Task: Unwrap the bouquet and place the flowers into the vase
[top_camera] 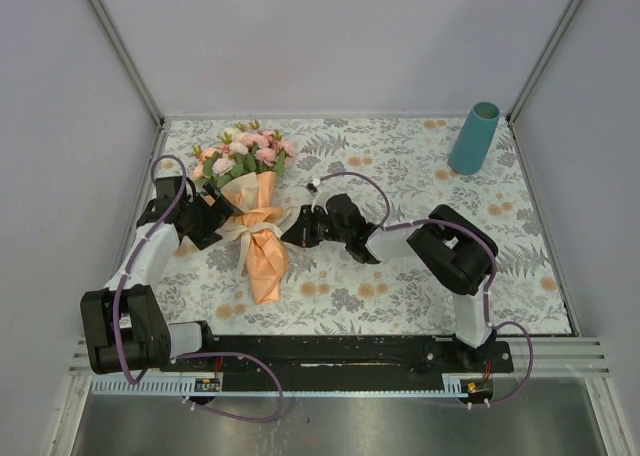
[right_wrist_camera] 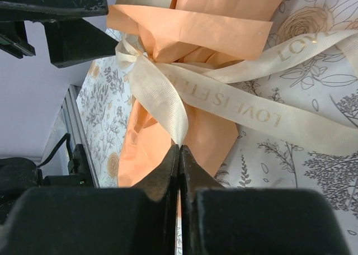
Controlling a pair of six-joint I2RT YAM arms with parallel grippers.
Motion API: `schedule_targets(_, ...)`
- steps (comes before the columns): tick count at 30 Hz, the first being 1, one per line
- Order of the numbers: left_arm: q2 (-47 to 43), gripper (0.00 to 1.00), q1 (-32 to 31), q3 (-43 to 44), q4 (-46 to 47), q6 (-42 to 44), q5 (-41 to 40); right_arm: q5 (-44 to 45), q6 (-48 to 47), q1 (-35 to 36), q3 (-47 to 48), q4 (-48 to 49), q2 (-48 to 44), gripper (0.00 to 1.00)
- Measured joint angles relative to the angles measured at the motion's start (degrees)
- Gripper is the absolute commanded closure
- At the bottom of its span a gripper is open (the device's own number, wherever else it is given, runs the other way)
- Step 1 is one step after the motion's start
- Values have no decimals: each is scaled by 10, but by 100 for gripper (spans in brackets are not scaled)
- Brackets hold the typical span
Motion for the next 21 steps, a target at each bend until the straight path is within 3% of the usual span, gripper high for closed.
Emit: schedule_targets(21,84,25,0,35,11,2,49,-34,109,37,0,64,-51,100)
